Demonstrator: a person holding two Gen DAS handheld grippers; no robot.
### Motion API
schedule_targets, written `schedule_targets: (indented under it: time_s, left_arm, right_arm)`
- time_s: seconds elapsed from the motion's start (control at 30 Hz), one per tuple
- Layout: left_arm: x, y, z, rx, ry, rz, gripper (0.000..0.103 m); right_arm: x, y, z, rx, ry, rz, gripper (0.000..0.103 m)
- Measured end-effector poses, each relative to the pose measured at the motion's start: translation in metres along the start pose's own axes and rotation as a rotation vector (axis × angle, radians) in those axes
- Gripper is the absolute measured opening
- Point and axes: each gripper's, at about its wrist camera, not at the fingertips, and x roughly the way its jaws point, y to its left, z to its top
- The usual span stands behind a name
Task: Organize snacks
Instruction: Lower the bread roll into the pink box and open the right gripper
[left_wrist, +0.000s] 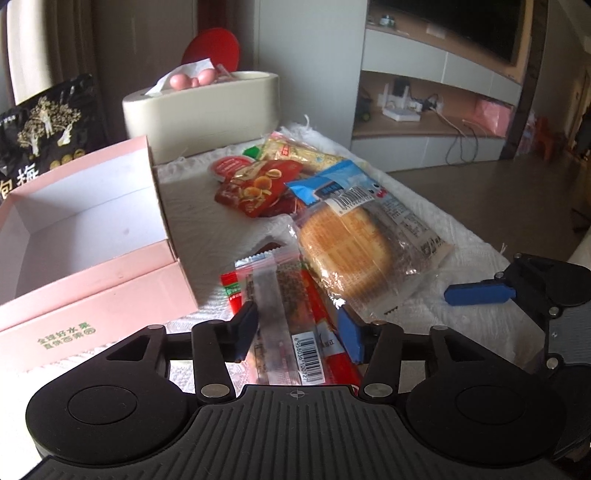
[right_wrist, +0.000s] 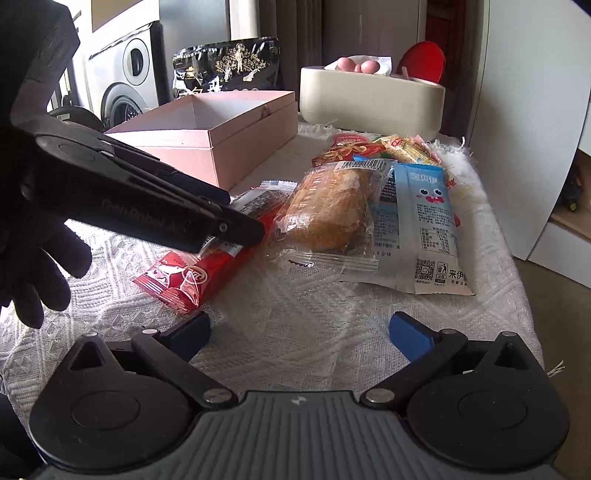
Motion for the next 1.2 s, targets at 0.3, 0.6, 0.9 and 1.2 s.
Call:
schedule_targets:
  time_s: [0.3, 0.6, 0.9, 1.2]
  left_arm:
    - [0.01, 0.031, -0.006, -0.159, 0.008, -0.03, 0.054]
    - [-0.028, 0.043, -0.016, -0.268, -0.063, -0.052, 0.042]
    - [-0.085, 0.048, -0.064, -0.319, -0.058, -0.039, 0.042]
    - [-0.108, 0.074, -0.098, -0.4, -0.044, -0.04, 0.042]
  right_arm:
    - [-0.003, 0.0, -0.003, 0.003, -0.023, -0.004, 0.103]
    - [-0.016, 0.0, 0.001, 0.007, -0.107, -0.071, 0.099]
    - [0.015, 0.013, 0.046, 0.03, -0.183, -0.159, 0.095]
    - [0.037, 0.01, 0.06, 0.049, -0.038, -0.153, 0.052]
